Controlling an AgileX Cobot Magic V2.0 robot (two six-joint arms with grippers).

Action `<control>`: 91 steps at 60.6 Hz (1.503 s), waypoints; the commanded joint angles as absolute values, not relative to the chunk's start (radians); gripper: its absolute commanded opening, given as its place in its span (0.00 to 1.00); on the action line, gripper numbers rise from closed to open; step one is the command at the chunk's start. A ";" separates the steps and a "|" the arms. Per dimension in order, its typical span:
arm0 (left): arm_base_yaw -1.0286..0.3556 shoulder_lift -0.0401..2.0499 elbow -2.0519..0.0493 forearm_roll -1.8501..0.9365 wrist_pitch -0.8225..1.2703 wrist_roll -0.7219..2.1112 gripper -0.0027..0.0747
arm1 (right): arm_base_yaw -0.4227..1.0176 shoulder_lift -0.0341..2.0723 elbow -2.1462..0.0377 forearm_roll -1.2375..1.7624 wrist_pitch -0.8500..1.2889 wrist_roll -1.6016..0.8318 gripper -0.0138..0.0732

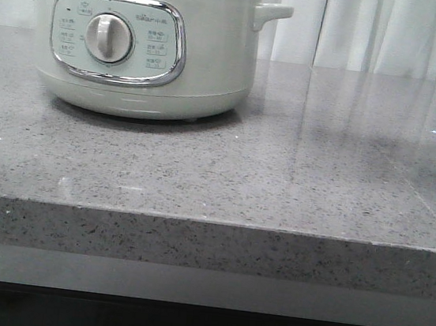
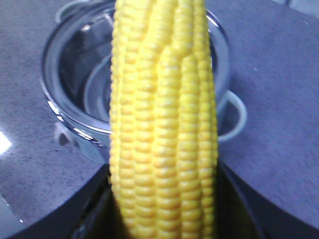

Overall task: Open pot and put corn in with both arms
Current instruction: 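Lift the corn with the right gripper and carry it over the pot, then lower the corn into the pot and open the right gripper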

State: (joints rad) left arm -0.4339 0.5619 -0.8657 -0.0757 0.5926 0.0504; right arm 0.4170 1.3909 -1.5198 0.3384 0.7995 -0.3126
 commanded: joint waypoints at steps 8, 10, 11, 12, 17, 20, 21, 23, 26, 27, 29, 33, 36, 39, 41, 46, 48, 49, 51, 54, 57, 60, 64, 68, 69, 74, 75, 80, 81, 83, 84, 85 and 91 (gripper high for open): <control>-0.439 0.558 -0.907 -0.082 0.445 0.047 0.25 | 0.524 1.499 -1.704 0.363 0.709 -0.330 0.49; -0.439 0.558 -0.907 -0.082 0.445 0.047 0.25 | 0.532 1.532 -1.734 0.363 0.709 -0.330 0.49; -0.439 0.558 -0.907 -0.082 0.445 0.047 0.25 | 0.537 1.545 -1.757 0.363 0.712 -0.330 0.49; -0.439 0.558 -0.907 -0.082 0.445 0.047 0.25 | 0.539 1.565 -1.773 0.363 0.712 -0.330 0.49; -0.439 0.558 -0.907 -0.082 0.445 0.047 0.25 | 0.550 1.633 -1.858 0.361 0.720 -0.330 0.49; -0.439 0.558 -0.907 -0.082 0.445 0.047 0.25 | 0.551 1.679 -1.910 0.359 0.730 -0.330 0.49; -0.439 0.558 -0.907 -0.082 0.445 0.047 0.25 | 0.551 1.699 -1.932 0.359 0.739 -0.330 0.49; -0.439 0.558 -0.907 -0.082 0.445 0.047 0.25 | 0.551 1.731 -1.968 0.358 0.750 -0.330 0.49; -0.439 0.558 -0.907 -0.082 0.445 0.047 0.25 | 0.551 1.774 -2.014 0.355 0.761 -0.330 0.49; -0.439 0.558 -0.907 -0.082 0.445 0.047 0.25 | 0.551 1.786 -2.026 0.354 0.764 -0.330 0.49; -0.439 0.558 -0.907 -0.082 0.445 0.047 0.25 | 0.551 1.815 -2.055 0.352 0.770 -0.330 0.49; -0.439 0.558 -0.907 -0.082 0.445 0.047 0.25 | 0.551 1.857 -2.094 0.348 0.775 -0.330 0.49; -0.439 0.558 -0.907 -0.082 0.445 0.047 0.25 | 0.551 1.891 -2.122 0.348 0.779 -0.330 0.49; -0.439 0.558 -0.907 -0.082 0.445 0.047 0.25 | 0.551 1.916 -2.137 0.345 0.781 -0.330 0.49; -0.439 0.558 -0.907 -0.082 0.445 0.047 0.25 | 0.551 1.933 -2.144 0.341 0.782 -0.330 0.49; -0.439 0.558 -0.907 -0.082 0.445 0.047 0.25 | 0.551 1.963 -2.146 0.313 0.784 -0.330 0.49; -0.439 0.558 -0.907 -0.082 0.445 0.047 0.25 | 0.551 1.972 -2.146 0.299 0.791 -0.330 0.49; -0.439 0.558 -0.907 -0.082 0.445 0.047 0.25 | 0.551 1.979 -2.146 0.289 0.796 -0.330 0.49; -0.439 0.558 -0.907 -0.082 0.445 0.047 0.25 | 0.551 1.986 -2.146 0.277 0.808 -0.330 0.49; -0.439 0.558 -0.907 -0.082 0.445 0.047 0.25 | 0.551 1.999 -2.146 0.259 0.824 -0.330 0.49; -0.439 0.558 -0.907 -0.082 0.445 0.047 0.25 | 0.551 2.006 -2.146 0.249 0.835 -0.330 0.49; -0.439 0.558 -0.907 -0.082 0.445 0.047 0.25 | 0.551 2.010 -2.146 0.245 0.845 -0.330 0.49; -0.439 0.558 -0.907 -0.082 0.445 0.047 0.25 | 0.551 2.016 -2.146 0.233 0.847 -0.330 0.49; -0.439 0.558 -0.907 -0.082 0.445 0.047 0.25 | 0.551 2.016 -2.146 0.228 0.847 -0.330 0.49; -0.439 0.558 -0.907 -0.082 0.445 0.047 0.25 | 0.551 2.016 -2.146 0.228 0.847 -0.330 0.49; -0.439 0.558 -0.907 -0.082 0.445 0.047 0.25 | 0.551 2.016 -2.146 0.226 0.847 -0.330 0.51; -0.439 0.558 -0.907 -0.082 0.445 0.047 0.25 | 0.551 2.016 -2.146 0.225 0.847 -0.330 0.52; -0.439 0.558 -0.907 -0.082 0.445 0.047 0.25 | 0.551 2.016 -2.146 0.225 0.846 -0.329 0.62; -0.439 0.558 -0.907 -0.082 0.445 0.047 0.25 | 0.551 2.016 -2.146 0.225 0.846 -0.329 0.65; -0.439 0.558 -0.907 -0.082 0.445 0.047 0.25 | 0.551 2.016 -2.146 0.225 0.846 -0.329 0.69; -0.439 0.558 -0.907 -0.082 0.445 0.047 0.25 | 0.551 2.016 -2.146 0.225 0.846 -0.329 0.71; -0.439 0.558 -0.907 -0.082 0.445 0.047 0.25 | 0.551 2.016 -2.146 0.225 0.846 -0.329 0.73; -0.439 0.558 -0.907 -0.082 0.445 0.047 0.25 | 0.550 2.013 -2.146 0.225 0.845 -0.329 0.74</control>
State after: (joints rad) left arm -0.4339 0.5619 -0.8657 -0.0757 0.5926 0.0504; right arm 0.5517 2.0784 -2.1097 0.2202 0.8995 -0.3184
